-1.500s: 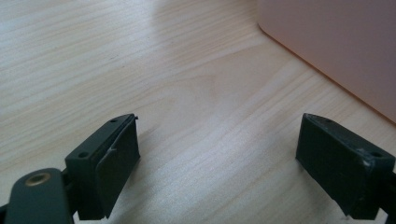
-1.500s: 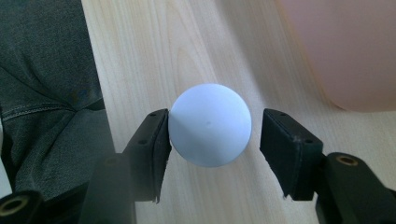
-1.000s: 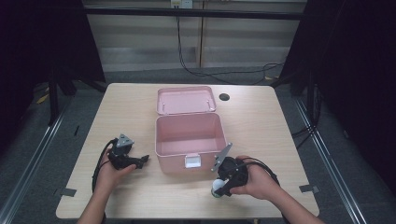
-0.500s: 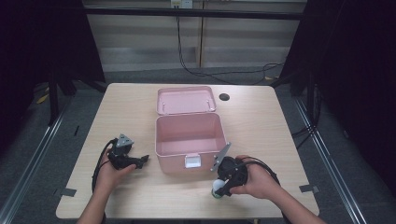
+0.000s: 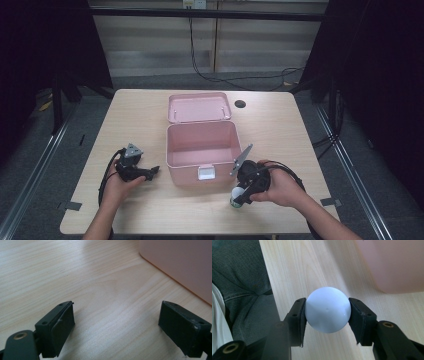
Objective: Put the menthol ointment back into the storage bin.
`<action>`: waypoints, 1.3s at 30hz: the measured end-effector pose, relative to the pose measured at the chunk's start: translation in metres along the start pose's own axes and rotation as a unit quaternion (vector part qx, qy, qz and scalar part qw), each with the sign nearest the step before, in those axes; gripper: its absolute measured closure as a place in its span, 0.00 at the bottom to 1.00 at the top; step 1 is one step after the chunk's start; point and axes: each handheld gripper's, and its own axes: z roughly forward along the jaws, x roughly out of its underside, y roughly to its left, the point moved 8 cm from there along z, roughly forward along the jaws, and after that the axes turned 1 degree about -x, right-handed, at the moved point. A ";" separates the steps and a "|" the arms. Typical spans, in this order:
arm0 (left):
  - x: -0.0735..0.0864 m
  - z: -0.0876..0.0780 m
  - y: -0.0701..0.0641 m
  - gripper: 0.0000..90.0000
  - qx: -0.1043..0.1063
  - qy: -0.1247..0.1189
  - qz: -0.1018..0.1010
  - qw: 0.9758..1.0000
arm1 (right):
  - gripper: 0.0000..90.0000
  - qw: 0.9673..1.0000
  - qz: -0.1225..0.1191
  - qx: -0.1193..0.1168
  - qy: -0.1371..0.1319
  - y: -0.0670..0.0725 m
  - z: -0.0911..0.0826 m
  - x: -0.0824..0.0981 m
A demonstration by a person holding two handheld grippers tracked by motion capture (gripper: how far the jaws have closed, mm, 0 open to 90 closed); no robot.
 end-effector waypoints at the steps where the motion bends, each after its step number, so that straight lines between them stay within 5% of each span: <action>1: 0.000 0.000 0.000 0.14 0.000 0.000 0.000 1.000 | 0.56 1.000 -0.006 0.000 0.000 -0.001 -0.001 0.000; 39: 0.000 0.000 -0.001 0.14 0.000 -0.004 -0.005 1.000 | 0.56 1.000 0.027 0.011 -0.002 -0.022 -0.069 -0.013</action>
